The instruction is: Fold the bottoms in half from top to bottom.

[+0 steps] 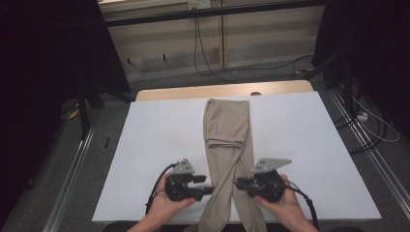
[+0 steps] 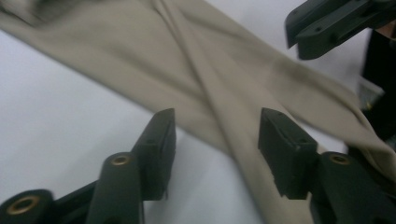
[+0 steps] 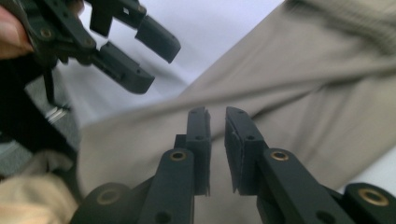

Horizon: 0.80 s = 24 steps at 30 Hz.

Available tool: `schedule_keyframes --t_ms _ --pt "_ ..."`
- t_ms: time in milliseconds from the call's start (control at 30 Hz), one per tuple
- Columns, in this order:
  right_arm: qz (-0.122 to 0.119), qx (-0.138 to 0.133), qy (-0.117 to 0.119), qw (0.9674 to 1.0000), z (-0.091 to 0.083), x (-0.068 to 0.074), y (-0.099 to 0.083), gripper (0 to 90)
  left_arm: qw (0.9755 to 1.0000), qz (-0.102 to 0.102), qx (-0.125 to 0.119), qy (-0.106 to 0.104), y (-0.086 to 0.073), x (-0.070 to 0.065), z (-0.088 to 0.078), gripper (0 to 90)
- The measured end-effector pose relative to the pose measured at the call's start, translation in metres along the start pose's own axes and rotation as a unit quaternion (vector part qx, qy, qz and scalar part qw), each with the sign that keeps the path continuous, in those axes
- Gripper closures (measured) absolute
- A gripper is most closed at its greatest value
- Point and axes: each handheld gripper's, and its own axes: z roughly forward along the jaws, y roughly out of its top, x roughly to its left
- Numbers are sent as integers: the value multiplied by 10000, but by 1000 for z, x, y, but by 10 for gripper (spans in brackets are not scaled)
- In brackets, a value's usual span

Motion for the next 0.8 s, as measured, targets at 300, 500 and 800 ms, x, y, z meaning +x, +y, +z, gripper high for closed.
schedule_keyframes --t_ms 300,500,800 --pt "-514 567 -303 9966 12 38 -34 685 9980 449 423 129 -9 -19 13 819" --pt "-567 561 -492 9956 18 40 -32 882 9992 223 320 -127 -7 -17 11 900" --pt "-357 404 -146 9984 26 47 -27 900 9985 -103 -415 -349 4 -8 -18 900"
